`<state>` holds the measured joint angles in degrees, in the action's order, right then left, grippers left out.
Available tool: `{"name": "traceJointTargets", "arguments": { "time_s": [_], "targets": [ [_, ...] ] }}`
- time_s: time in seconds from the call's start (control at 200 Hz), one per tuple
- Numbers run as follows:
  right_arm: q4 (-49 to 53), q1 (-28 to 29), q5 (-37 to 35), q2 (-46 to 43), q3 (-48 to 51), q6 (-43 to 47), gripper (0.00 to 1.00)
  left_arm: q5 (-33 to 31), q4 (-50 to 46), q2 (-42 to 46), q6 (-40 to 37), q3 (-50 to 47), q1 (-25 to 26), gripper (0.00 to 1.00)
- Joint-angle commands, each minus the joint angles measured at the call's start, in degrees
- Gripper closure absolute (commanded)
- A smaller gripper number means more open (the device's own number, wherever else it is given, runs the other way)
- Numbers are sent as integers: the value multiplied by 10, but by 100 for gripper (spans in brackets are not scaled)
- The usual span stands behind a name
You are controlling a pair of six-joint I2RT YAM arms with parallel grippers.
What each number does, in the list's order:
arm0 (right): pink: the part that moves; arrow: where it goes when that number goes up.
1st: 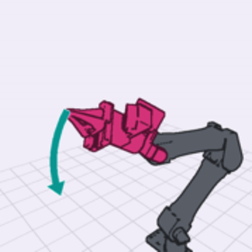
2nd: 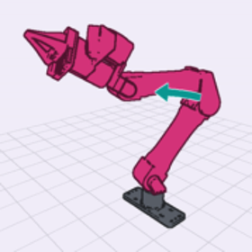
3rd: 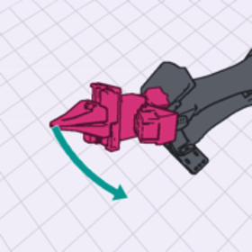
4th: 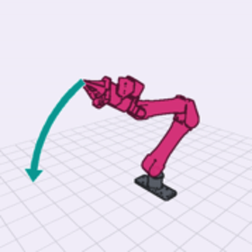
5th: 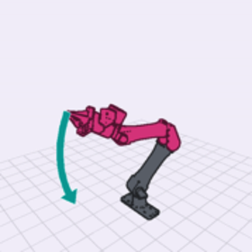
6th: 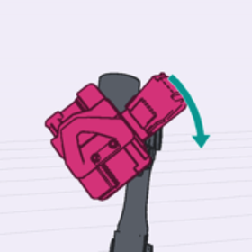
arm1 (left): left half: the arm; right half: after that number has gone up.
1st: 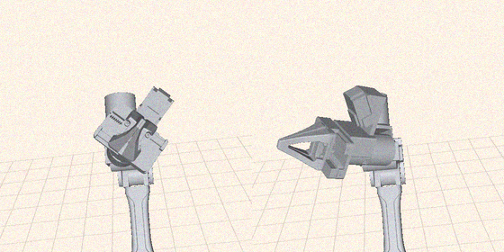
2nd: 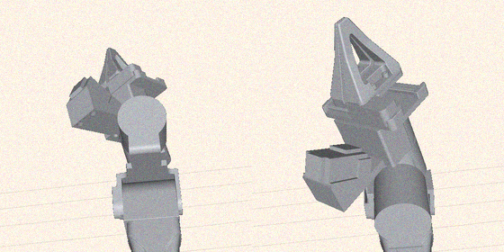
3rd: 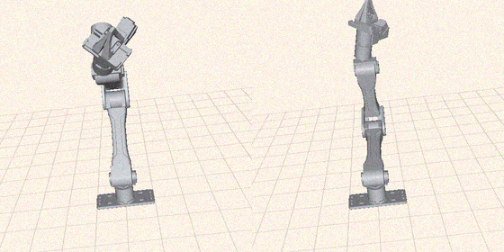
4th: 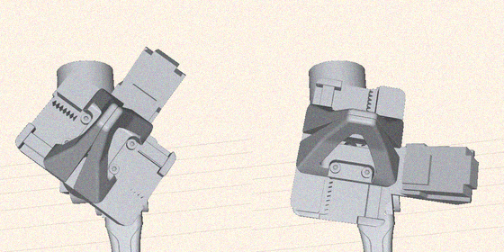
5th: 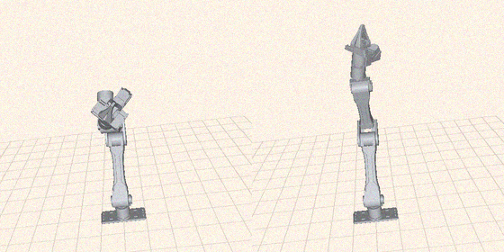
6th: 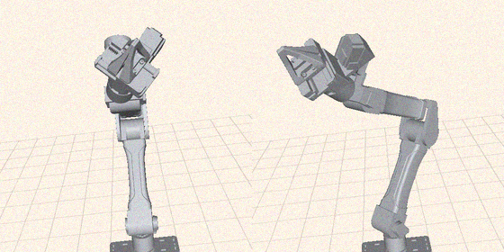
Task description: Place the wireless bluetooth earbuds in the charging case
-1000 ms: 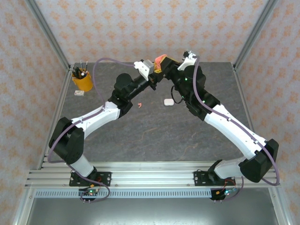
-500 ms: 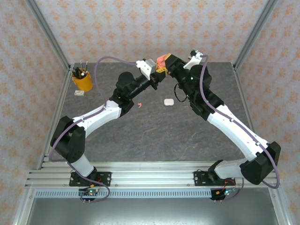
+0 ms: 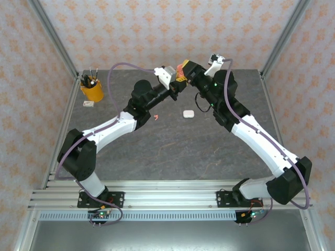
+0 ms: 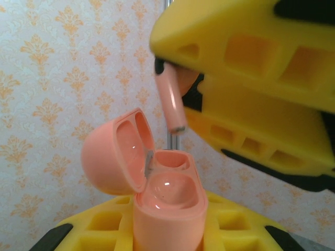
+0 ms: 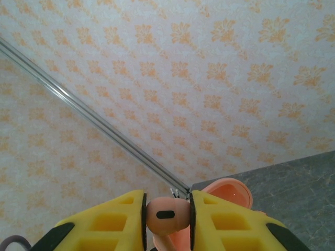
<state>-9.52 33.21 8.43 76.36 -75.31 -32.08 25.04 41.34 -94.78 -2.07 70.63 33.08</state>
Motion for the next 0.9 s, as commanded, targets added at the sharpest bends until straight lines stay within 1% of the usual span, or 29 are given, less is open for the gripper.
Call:
{"name": "traceJointTargets", "arguments": {
  "time_s": [0.0,0.355,0.896],
  "targets": [
    [-16,-1,23,6,-9,25,75,6,3,5,-9,23,5,100],
    [-14,-1,28,14,-5,34,76,7,-3,11,-10,22,5,100],
    [-10,0,20,-3,21,34,78,5,-6,12,-9,28,5,100]
  ]
}}
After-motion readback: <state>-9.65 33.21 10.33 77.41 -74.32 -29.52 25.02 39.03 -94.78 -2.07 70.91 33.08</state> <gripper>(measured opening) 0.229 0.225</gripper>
